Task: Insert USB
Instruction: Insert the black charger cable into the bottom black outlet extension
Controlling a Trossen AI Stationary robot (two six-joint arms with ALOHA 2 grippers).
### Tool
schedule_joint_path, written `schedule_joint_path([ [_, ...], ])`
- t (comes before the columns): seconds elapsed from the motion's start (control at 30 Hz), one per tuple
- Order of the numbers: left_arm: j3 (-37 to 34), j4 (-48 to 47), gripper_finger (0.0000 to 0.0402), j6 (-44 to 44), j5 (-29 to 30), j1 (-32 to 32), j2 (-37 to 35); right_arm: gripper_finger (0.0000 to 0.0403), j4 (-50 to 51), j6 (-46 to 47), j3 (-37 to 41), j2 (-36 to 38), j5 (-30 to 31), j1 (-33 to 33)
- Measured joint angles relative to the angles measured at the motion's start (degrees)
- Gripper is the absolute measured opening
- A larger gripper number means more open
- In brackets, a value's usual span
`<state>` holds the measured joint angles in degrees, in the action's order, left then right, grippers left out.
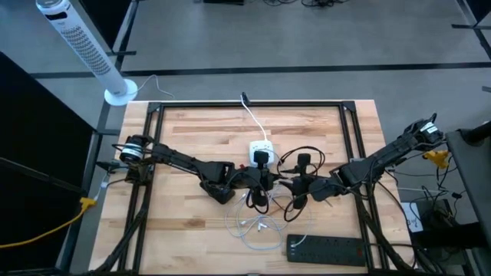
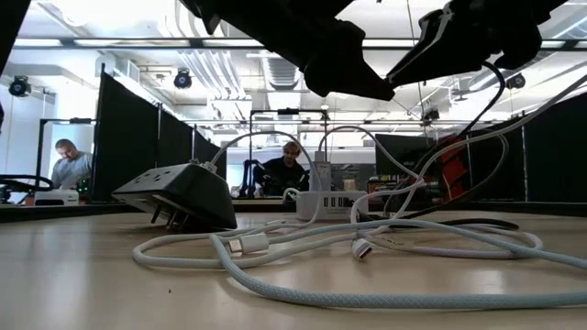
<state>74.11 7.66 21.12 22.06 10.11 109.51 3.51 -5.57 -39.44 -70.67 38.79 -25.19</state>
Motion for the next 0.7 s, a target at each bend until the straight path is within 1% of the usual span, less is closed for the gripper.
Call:
schedule_joint_path([
  [0.1,0.0,0.04,0.0003,0.0,0.07,0.0,0.0,0.0102,0.25,0.43,0.0,0.02,-0.18,0.0],
  [0.2,0.0,0.04,0.0003,0.02,0.14,0.0,0.0,0.0037,1.0,0.57,0.0,0.04,-0.25,0.0],
  [0.23,0.0,0.02,0.0003,0.07,0.2,0.0,0.0,0.0022,1.3,0.63,0.0,0.04,-0.3,0.0],
  [0.4,0.0,-0.11,0.0003,0.05,1.03,0.0,0.0,0.002,3.11,1.79,-0.78,0.09,-0.25,-0.03],
  [0.47,0.1,-0.2,0.0011,-0.28,1.04,0.0,0.0,0.002,6.97,2.88,-2.87,0.27,-0.47,-0.39],
  [0.53,0.11,-2.7,0.003,-1.42,1.66,0.01,-0.19,0.002,13.75,4.82,-6.34,0.41,-1.01,-1.12],
  [0.6,0.02,-4.66,0.0053,-3.9,1.83,0.0,-0.24,0.002,20.81,7.93,-11.24,0.46,-4.8,-1.9],
  [0.7,-0.02,-10.27,0.0081,-10.32,1.81,0.0,-0.54,0.002,30.97,14.17,-19.59,-1.59,-15.26,-2.45],
])
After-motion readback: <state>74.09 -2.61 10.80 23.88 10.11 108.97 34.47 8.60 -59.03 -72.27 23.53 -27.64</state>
